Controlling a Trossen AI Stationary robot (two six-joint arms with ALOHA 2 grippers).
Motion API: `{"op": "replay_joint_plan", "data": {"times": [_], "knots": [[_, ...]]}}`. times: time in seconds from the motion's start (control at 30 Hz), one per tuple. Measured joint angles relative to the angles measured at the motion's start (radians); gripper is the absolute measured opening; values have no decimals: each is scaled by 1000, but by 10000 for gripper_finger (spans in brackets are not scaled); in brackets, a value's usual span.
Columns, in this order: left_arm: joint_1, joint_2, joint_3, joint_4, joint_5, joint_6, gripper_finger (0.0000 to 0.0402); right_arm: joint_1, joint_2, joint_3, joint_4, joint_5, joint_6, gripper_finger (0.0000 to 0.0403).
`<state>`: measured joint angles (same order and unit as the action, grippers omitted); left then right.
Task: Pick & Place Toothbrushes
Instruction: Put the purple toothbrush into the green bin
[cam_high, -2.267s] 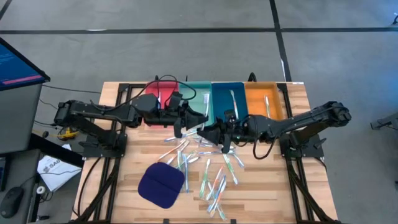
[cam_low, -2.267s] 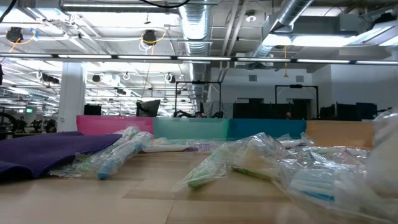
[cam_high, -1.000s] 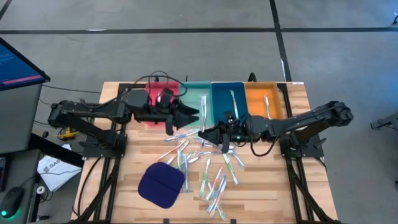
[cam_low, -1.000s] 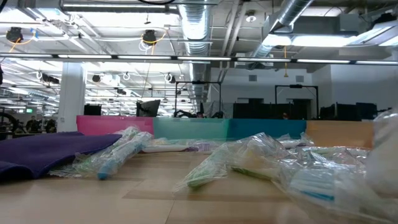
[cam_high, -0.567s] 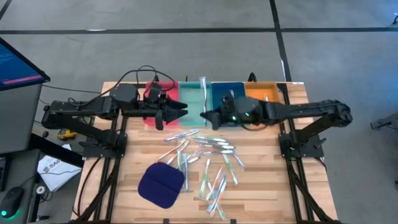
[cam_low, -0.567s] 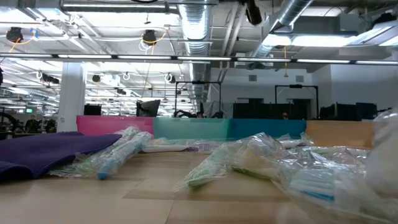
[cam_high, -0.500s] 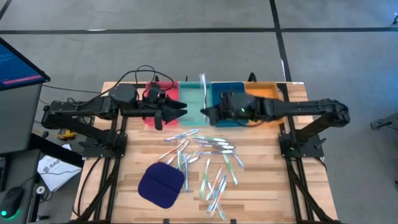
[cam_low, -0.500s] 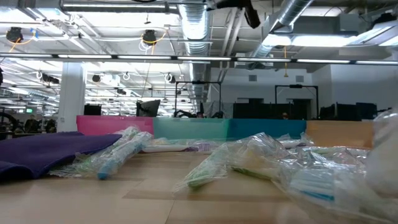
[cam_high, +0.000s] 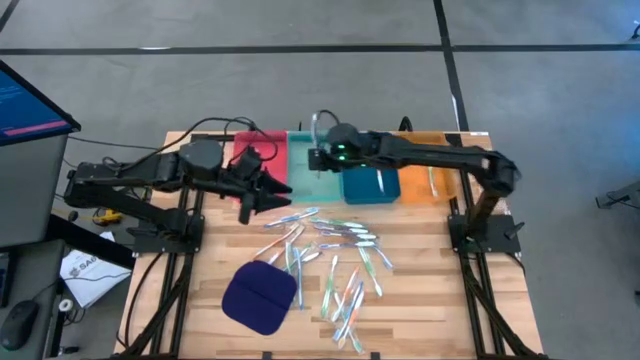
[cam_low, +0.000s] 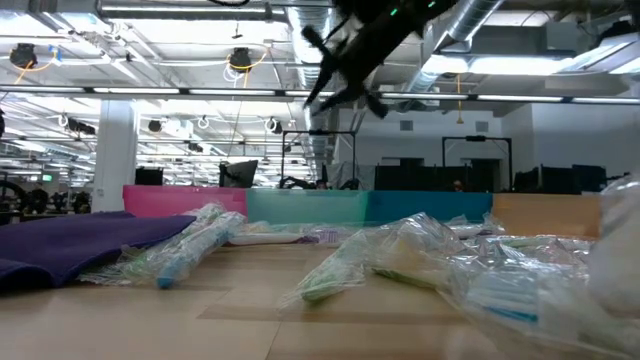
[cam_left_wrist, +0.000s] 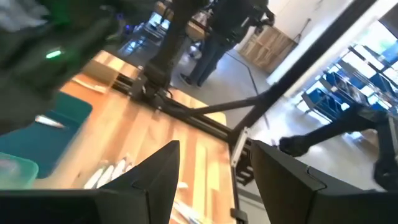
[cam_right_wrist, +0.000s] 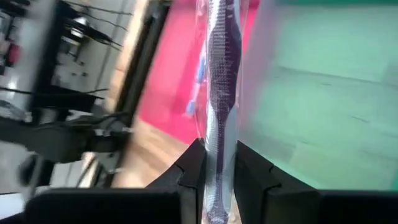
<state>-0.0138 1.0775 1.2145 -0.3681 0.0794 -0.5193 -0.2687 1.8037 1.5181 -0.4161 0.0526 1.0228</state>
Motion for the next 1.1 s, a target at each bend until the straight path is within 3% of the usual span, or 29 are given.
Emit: {"op": "replay_joint_plan", "data": {"times": [0.37, 0.6, 0.83, 1.1], "knots": [[-43, -92, 0, -8, -28, 10, 191, -49, 359, 414, -418, 22, -2, 53], [-73, -96, 0, -4, -54, 14, 191, -76, 527, 634, -514, -26, -32, 53], [-120, -94, 0, -6, -116, 7, 191, -80, 636, 718, -573, -70, -26, 54], [-162, -94, 0, -6, -173, -9, 191, -77, 642, 719, -562, -58, 4, 54]]}}
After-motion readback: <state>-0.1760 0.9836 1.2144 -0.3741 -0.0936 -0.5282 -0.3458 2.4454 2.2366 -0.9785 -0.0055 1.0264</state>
